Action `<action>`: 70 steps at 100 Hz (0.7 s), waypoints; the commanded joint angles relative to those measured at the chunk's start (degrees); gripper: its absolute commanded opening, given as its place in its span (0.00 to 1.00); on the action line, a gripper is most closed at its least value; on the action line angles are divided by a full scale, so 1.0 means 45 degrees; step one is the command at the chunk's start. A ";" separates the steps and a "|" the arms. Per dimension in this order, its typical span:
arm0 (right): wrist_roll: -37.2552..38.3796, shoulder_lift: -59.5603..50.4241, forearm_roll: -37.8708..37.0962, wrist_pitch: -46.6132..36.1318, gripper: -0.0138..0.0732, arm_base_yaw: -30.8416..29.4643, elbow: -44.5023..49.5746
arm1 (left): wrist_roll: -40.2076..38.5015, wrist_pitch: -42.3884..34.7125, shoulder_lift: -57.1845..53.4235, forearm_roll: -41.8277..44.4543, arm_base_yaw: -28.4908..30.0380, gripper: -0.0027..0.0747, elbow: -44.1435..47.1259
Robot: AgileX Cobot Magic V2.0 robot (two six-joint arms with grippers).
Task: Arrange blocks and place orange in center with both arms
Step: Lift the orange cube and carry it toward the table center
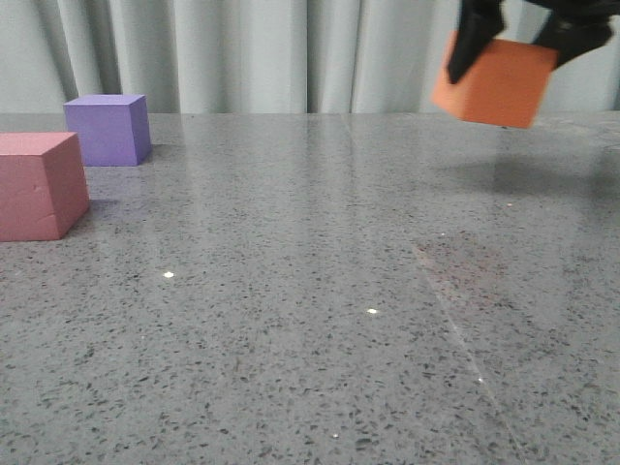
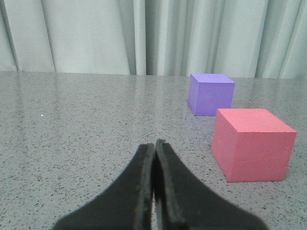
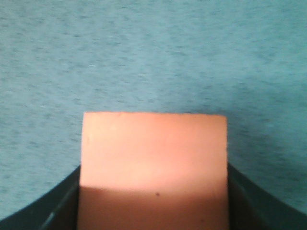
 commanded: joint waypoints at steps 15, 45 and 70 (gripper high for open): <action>0.1896 0.0558 -0.0182 -0.0882 0.52 0.1377 -0.1251 | -0.0026 -0.1041 -0.0413 -0.0098 0.0022 0.01 0.0696; 0.5293 0.2162 -0.2824 -0.0183 0.52 0.3178 -0.2751 | -0.0026 -0.1041 -0.0413 -0.0098 0.0022 0.01 0.0696; 0.7457 0.3319 -0.4553 0.0481 0.52 0.4267 -0.4182 | -0.0026 -0.1041 -0.0413 -0.0098 0.0022 0.01 0.0696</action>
